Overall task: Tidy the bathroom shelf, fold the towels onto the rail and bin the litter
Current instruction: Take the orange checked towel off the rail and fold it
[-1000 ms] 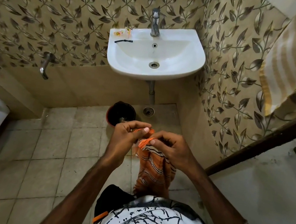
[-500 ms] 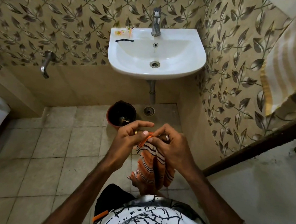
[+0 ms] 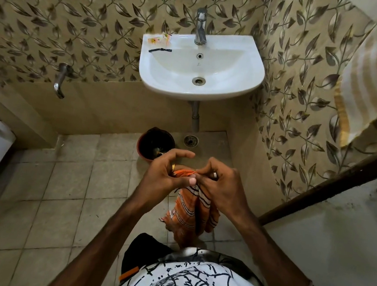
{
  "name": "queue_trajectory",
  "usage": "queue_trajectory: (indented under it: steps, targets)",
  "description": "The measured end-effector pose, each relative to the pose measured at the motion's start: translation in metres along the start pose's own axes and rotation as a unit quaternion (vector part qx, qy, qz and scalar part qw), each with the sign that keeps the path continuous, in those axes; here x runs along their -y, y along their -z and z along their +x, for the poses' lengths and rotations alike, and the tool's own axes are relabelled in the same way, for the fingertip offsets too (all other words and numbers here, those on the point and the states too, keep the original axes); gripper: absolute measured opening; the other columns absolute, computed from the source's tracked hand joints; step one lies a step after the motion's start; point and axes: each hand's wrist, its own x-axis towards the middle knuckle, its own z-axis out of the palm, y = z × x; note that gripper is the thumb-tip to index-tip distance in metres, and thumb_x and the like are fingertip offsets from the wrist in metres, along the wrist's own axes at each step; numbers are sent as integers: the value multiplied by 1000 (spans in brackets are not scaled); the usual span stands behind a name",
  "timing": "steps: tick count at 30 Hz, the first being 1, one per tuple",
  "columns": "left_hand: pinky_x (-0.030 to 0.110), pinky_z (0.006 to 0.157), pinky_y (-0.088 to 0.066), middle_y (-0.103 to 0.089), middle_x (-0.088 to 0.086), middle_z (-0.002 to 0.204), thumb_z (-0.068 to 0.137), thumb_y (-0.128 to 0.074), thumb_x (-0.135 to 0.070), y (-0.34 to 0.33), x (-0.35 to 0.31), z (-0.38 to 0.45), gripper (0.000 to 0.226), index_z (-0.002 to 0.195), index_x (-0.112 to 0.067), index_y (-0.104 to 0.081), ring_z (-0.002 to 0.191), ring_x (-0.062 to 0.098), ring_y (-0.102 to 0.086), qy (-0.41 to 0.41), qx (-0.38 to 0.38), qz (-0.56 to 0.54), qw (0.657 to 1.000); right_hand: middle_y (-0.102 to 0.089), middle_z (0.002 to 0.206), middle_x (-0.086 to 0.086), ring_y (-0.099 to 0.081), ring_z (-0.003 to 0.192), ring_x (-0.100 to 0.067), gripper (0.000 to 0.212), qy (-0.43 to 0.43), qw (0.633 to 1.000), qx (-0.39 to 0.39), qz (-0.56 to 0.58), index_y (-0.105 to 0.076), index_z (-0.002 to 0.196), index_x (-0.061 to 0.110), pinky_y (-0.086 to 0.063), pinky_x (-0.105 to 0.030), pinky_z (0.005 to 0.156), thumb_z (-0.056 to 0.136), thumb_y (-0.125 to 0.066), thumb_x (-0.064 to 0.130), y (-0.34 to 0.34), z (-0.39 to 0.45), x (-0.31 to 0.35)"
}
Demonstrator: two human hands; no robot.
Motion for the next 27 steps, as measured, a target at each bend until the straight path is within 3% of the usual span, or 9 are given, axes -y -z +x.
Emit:
queue_trajectory:
  steps: [5, 9, 11, 13, 17, 19, 24, 27]
  targets:
    - [34, 82, -60, -77, 10, 98, 85, -75, -11, 1, 8, 0, 20, 104, -6, -76, 95, 27, -73, 8, -9, 2, 1000, -73, 79, 12, -72, 67, -4, 29, -48, 999, 4, 14, -64, 81, 31, -59, -27, 52, 75, -76, 57, 0, 2, 0]
    - [26, 75, -59, -76, 7, 87, 93, -66, -12, -6, 6, 0, 12, 93, -7, -77, 85, 20, -73, -18, -62, 47, 997, -72, 73, 5, -70, 63, -10, 37, -85, 994, 53, 47, -67, 84, 34, -56, -32, 52, 72, -75, 67, 3, 4, -3]
    - [25, 71, -57, -74, 6, 85, 96, -61, -13, -7, 3, 0, 16, 89, -8, -74, 83, 19, -71, -29, -69, 76, 994, -74, 80, -6, -72, 72, -29, 38, -118, 984, 104, 80, -70, 90, 32, -56, -46, 61, 72, -76, 65, 7, 7, -6]
    - [33, 73, -56, -72, 6, 85, 98, -58, -14, -8, 2, 0, 19, 87, -8, -72, 83, 22, -69, -41, -57, 97, 993, -73, 89, -19, -69, 83, -44, 33, -133, 972, 165, 101, -73, 99, 32, -56, -57, 70, 77, -77, 55, 12, 11, -10]
    - [33, 70, -53, -70, 12, 83, 98, -58, -13, -4, -2, -2, 17, 89, -6, -71, 80, 29, -67, -49, -59, 97, 992, -77, 99, 1, -74, 94, -16, 18, -136, 958, 229, 107, -77, 101, 25, -60, -36, 82, 84, -78, 31, 21, 15, -13]
    - [29, 69, -53, -70, 9, 82, 98, -58, -11, -4, -5, -1, 17, 88, -6, -70, 78, 26, -67, -59, -56, 101, 992, -77, 99, -2, -74, 94, -19, 20, -145, 955, 233, 115, -78, 100, 19, -60, -39, 84, 82, -80, 28, 23, 15, -14]
    - [24, 68, -53, -70, 8, 82, 98, -58, -8, -1, -10, -2, 16, 89, -3, -70, 76, 17, -67, -72, -44, 95, 992, -75, 97, -10, -73, 92, -31, 37, -149, 959, 202, 134, -77, 93, 16, -58, -58, 85, 70, -85, 43, 19, 14, -16]
    - [24, 68, -53, -70, 8, 82, 98, -58, -9, -1, -11, -3, 16, 89, -2, -70, 76, 18, -67, -82, -39, 99, 991, -76, 98, -8, -74, 94, -27, 38, -154, 955, 199, 155, -78, 93, 23, -61, -51, 84, 67, -86, 49, 15, 14, -17]
